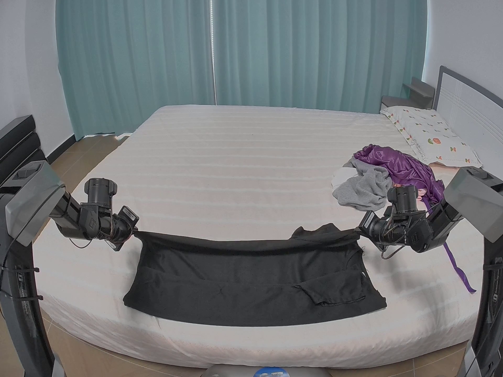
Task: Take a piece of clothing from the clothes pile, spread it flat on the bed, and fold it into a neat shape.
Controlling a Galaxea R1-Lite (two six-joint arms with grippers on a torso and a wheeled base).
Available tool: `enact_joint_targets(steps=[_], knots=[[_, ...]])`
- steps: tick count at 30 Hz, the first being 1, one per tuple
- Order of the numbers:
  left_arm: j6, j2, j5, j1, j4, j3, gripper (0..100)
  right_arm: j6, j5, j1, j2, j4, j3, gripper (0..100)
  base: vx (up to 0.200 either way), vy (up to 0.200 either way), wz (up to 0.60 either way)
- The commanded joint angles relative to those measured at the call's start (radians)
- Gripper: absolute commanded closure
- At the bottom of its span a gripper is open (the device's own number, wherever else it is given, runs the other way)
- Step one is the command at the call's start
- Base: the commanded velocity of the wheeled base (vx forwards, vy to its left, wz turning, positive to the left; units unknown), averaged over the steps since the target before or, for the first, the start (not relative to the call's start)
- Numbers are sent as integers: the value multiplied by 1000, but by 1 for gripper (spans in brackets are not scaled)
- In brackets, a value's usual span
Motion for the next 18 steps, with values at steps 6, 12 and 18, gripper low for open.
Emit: enact_joint_targets(steps=[6,12,18], knots=[[0,-93,-46,0,0,123,100,-11,11,-14,-66,-90,152,100,0,0,0],[0,-91,-51,6,0,155,100,-67,11,-20,-66,-133,233,100,0,0,0],[12,-106,-49,11,-2,208,100,-151,10,-35,-54,-196,297,100,0,0,0]])
